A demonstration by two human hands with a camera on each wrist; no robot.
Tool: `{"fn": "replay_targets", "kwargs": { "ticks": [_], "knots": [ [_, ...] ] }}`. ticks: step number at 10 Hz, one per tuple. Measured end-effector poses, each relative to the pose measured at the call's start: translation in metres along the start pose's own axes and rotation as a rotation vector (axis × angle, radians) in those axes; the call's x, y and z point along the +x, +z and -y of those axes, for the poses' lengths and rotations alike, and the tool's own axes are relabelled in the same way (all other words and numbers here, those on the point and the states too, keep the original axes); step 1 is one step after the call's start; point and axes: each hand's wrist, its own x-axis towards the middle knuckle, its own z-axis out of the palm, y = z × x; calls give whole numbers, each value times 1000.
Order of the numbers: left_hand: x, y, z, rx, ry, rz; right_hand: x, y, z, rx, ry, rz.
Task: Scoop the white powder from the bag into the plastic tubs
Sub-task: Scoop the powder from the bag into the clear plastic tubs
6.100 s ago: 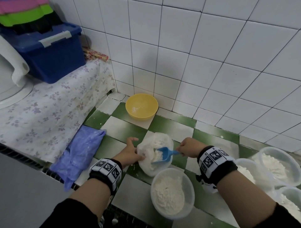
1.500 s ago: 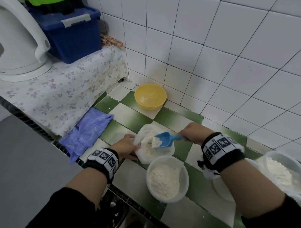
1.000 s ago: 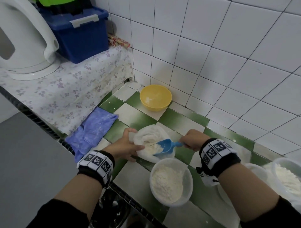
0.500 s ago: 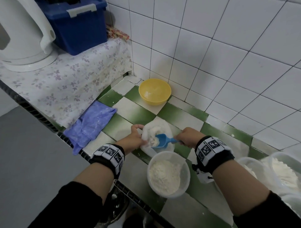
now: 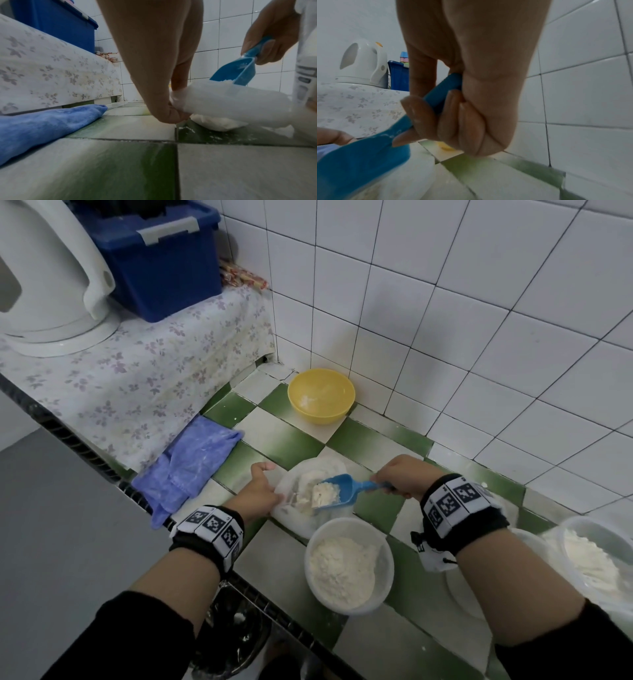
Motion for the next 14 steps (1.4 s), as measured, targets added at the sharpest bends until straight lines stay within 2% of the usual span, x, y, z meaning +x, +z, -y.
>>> {"fn": "replay_targets", "kwargs": {
  "ticks": [2, 3, 4, 5, 6, 7, 8, 9, 10, 11, 12, 13, 14],
  "knots": [
    [2, -4, -7, 126, -40, 73, 5, 0, 26, -191, -57, -42],
    [2, -9, -8, 135, -15, -6, 10, 4, 28, -237, -32, -77],
    [4, -15, -4, 65, 49, -192, 12, 6, 25, -262, 7, -79],
    [-5, -15, -5, -10, 8, -223, 12, 8, 22, -287, 32, -65],
    [-26, -11, -9, -77, -163, -34, 13, 9, 19, -256, 37, -77],
    [-31, -1, -3, -122, -172, 41, 13, 10, 17, -261, 38, -56],
    [-20, 9, 2, -197, -73, -95, 9, 11, 14, -216, 38, -46],
    [-11, 9, 5, -169, -14, -178, 3, 14, 10, -295, 46, 18],
    [-7, 6, 3, -30, -2, -162, -1, 10, 8, -224, 9, 3],
    [-4, 3, 1, 60, 23, -129, -1, 4, 14, -200, -56, -76],
    [-2, 1, 0, 104, 29, -94, -1, 6, 25, -331, -136, -137],
    [0, 2, -1, 91, 29, -102, 3, 9, 29, -421, -133, -126],
    [1, 4, -2, 8, 40, -128, 7, 6, 27, -386, -102, -67]
  ]
}}
